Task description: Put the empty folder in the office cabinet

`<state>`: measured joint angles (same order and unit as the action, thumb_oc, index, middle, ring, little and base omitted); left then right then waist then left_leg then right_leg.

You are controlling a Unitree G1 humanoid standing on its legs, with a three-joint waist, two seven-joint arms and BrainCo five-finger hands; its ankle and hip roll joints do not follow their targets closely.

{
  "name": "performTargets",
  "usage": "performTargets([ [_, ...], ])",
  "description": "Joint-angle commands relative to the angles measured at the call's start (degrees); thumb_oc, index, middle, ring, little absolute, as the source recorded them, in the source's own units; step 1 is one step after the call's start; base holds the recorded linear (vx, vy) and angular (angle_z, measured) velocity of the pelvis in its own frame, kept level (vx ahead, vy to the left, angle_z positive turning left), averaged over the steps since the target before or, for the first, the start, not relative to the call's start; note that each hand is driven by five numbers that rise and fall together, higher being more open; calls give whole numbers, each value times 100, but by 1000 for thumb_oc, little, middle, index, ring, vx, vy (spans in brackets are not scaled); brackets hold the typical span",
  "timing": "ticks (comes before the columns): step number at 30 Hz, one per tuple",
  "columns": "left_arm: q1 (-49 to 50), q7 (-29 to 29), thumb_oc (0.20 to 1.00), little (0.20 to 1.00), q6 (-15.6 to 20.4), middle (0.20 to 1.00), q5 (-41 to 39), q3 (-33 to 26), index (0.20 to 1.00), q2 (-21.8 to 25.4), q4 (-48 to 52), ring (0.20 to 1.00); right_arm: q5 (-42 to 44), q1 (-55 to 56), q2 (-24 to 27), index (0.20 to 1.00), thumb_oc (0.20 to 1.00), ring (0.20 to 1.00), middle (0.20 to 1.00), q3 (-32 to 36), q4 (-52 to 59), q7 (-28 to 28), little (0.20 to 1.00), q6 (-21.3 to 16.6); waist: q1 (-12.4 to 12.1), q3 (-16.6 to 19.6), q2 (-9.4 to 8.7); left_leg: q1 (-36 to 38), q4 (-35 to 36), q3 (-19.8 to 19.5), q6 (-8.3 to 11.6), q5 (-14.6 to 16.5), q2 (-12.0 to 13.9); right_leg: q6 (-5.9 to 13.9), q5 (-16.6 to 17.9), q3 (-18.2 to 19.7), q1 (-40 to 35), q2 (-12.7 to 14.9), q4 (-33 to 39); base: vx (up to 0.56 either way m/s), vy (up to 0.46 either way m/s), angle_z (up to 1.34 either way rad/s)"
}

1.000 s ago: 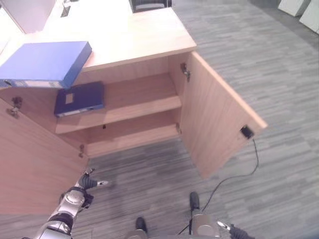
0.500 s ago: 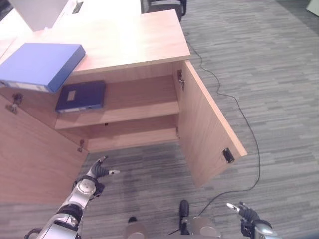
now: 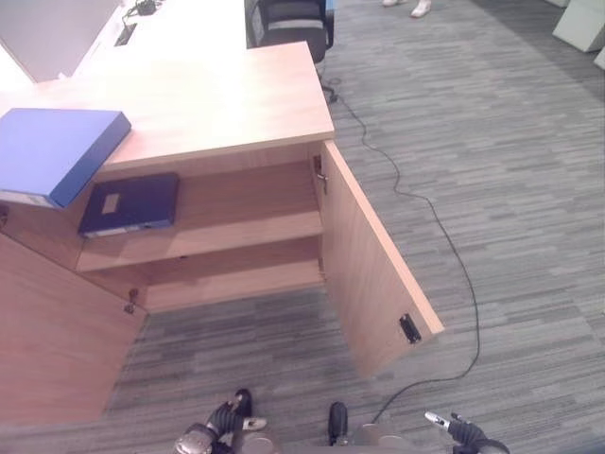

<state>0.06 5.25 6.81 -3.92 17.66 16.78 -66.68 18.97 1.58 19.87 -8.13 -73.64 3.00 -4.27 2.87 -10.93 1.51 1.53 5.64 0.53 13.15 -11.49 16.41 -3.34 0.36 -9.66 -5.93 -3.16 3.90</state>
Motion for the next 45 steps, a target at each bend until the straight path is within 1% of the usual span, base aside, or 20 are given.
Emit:
performTargets([
  [1, -439, -198, 1000, 1000, 164, 1000, 154, 33, 1000, 116, 182, 1000, -157, 20, -16, 1000, 1000, 1000, 1000, 191, -124, 2, 1000, 65, -50, 92, -36, -21, -500, 266, -381, 765, -264, 1112, -454, 711, 225, 1263, -743, 72, 240, -2],
  [5, -507, -256, 1000, 1000, 165, 1000, 198, -26, 1000, 137, -16, 1000, -342, 157, -232, 1000, 1000, 1000, 1000, 76, -200, 61, 1000, 154, -15, 165, -193, 161, -457, 472, -634, 1081, -622, 1345, -198, 954, 287, 1599, -737, 53, 243, 2],
  [10, -563, -312, 1000, 1000, 160, 1000, 79, -165, 1000, 211, -25, 1000, -297, 166, -394, 1000, 1000, 1000, 1000, 42, -151, 62, 1000, 183, -17, 172, -305, 276, -218, 648, -840, 1195, -935, 1563, 94, 1125, 485, 1818, -763, -3, 238, -16],
  [12, -565, -356, 1000, 1000, 172, 1000, 78, -196, 1000, 260, -3, 1000, -268, 117, -488, 1000, 1000, 1000, 1000, -4, -65, 43, 1000, 174, -17, 150, -367, 320, -134, 775, -948, 1284, -1114, 1661, 411, 1162, 627, 1937, -752, -58, 266, -17],
  [13, -581, -391, 1000, 1000, 166, 1000, 46, -237, 1000, 295, -19, 1000, -293, 34, -548, 1000, 1000, 1000, 1000, -73, -6, 19, 1000, 150, -96, 79, -395, 328, -106, 938, -989, 1307, -1151, 1678, 618, 913, 785, 2002, -874, -119, 276, -38],
  [15, -588, -414, 1000, 1000, 142, 1000, -17, -284, 1000, 336, -1, 1000, -333, -10, -592, 1000, 1000, 1000, 1000, -165, 74, -8, 1000, 129, -188, 21, -379, 305, -89, 1061, -1014, 1304, -1154, 1669, 615, 408, 851, 2005, -1067, -126, 175, -50],
  [18, -590, -426, 1000, 1000, 131, 1000, -69, -346, 1000, 369, 0, 1000, -317, -54, -632, 1000, 1000, 1000, 1000, -247, 136, -5, 1000, 100, -219, -22, -350, 240, -91, 1100, -1086, 1258, -1182, 1637, 449, 253, 914, 1771, -1402, -99, 153, -25],
  [19, -596, -431, 1000, 1000, 126, 1000, -95, -360, 1000, 370, -1, 1000, -265, -67, -658, 1000, 1000, 1000, 1000, -319, 174, 7, 1000, 63, -211, -45, -283, 151, -117, 1077, -1180, 1188, -1224, 1536, 0, 453, 886, 1257, -1638, -70, 171, -7],
  [20, -574, -417, 1000, 1000, 111, 1000, -97, -359, 1000, 351, -9, 1000, -227, -39, -663, 1000, 1000, 1000, 1000, -351, 158, 8, 1000, 42, -211, -48, -266, 159, -136, 1066, -1223, 1200, -1281, 1453, -321, 532, 798, 975, -1748, -95, 203, 2],
  [22, -567, -417, 1000, 1000, 105, 1000, -87, -358, 1000, 315, -64, 1000, -216, -46, -676, 1000, 1000, 1000, 1000, -442, 142, 22, 1000, 16, -257, -26, -221, 98, -162, 1083, -1255, 1147, -1321, 1274, -555, 571, 781, 622, -1865, -32, 37, 10],
  [23, -532, -414, 1000, 1000, 123, 1000, -95, -367, 1000, 268, -74, 1000, -221, -8, -670, 1000, 1000, 1000, 1000, -473, 163, 9, 1000, -1, -283, -5, -264, 142, -189, 1047, -1252, 1160, -1392, 1105, -654, 573, 574, 585, -1625, 23, -57, 20],
  [27, -461, -485, 1000, 1000, 151, 1000, -210, -398, 1000, 102, -103, 1000, -147, 8, -592, 1000, 1000, 1000, 1000, -527, 161, 10, 1000, -9, -292, 13, -237, 161, -272, 733, -1198, 1118, -1461, 913, -617, 1072, 418, 442, -1100, 37, -88, 25],
  [30, -561, -514, 1000, 1000, 161, 1000, -321, -330, 1000, 31, -71, 1000, -162, -37, -483, 1000, 1000, 1000, 1000, -541, 259, -17, 1000, -56, -276, -41, -238, -204, -621, 431, -1139, 1121, -1492, 822, -606, 1048, 454, 485, -923, -142, -81, 14],
  [33, -632, -530, 1000, 1000, 176, 1000, -397, -291, 1000, -16, 25, 1000, -70, -167, -270, 1000, 1000, 1000, 1000, -424, 291, -64, 1000, -64, -256, -201, -310, -751, -1483, 404, -798, 1157, -1242, 722, -634, 1020, 473, 659, -912, -199, 52, 39],
  [34, -637, -522, 1000, 1000, 185, 1000, -422, -298, 1000, -27, 39, 1000, -63, -188, -250, 1000, 1000, 1000, 1000, -410, 286, -65, 1000, -66, -254, -202, -331, -733, -1563, 364, -786, 1204, -1146, 722, -643, 1009, 492, 706, -927, -124, 125, 38],
  [35, -617, -522, 1000, 1000, 198, 1000, -437, -312, 1000, -22, 53, 1000, -74, -196, -225, 1000, 1000, 1000, 1000, -397, 269, -62, 1000, -64, -253, -155, -363, -608, -1516, 295, -789, 1228, -1034, 737, -601, 999, 522, 781, -926, -79, 202, 4],
  [36, -576, -514, 1000, 1000, 214, 1000, -428, -322, 1000, -14, 53, 1000, -109, -184, -176, 1000, 1000, 1000, 1000, -368, 252, -36, 1000, -51, -238, -61, -407, -402, -1487, 160, -735, 1101, -710, 795, -522, 987, 585, 945, -925, -40, 166, -12],
  [37, -562, -513, 1000, 1000, 215, 1000, -428, -320, 1000, -15, 55, 1000, -110, -172, -174, 1000, 1000, 1000, 1000, -372, 253, -35, 1000, -51, -233, -81, -401, -355, -1481, 154, -725, 1125, -702, 792, -554, 979, 543, 938, -938, -15, 201, -2],
  [41, -478, -526, 1000, 1000, 197, 1000, -405, -352, 1000, -16, -25, 1000, -201, -68, -114, 1000, 1000, 1000, 1000, -368, 239, 24, 1000, -7, -130, 106, -289, -23, -1105, -153, -536, 369, 82, 964, -552, 911, 696, 1135, -1024, 1, 255, 16],
  [45, -487, -533, 1000, 1000, 185, 1000, -367, -283, 1000, -91, -129, 1000, -165, -75, -47, 1000, 1000, 1000, 1000, -243, 172, 37, 1000, 31, -57, 232, -75, 147, -506, -348, -308, 377, 297, 1171, -546, 939, 713, 1384, -1028, 3, 336, 11],
])
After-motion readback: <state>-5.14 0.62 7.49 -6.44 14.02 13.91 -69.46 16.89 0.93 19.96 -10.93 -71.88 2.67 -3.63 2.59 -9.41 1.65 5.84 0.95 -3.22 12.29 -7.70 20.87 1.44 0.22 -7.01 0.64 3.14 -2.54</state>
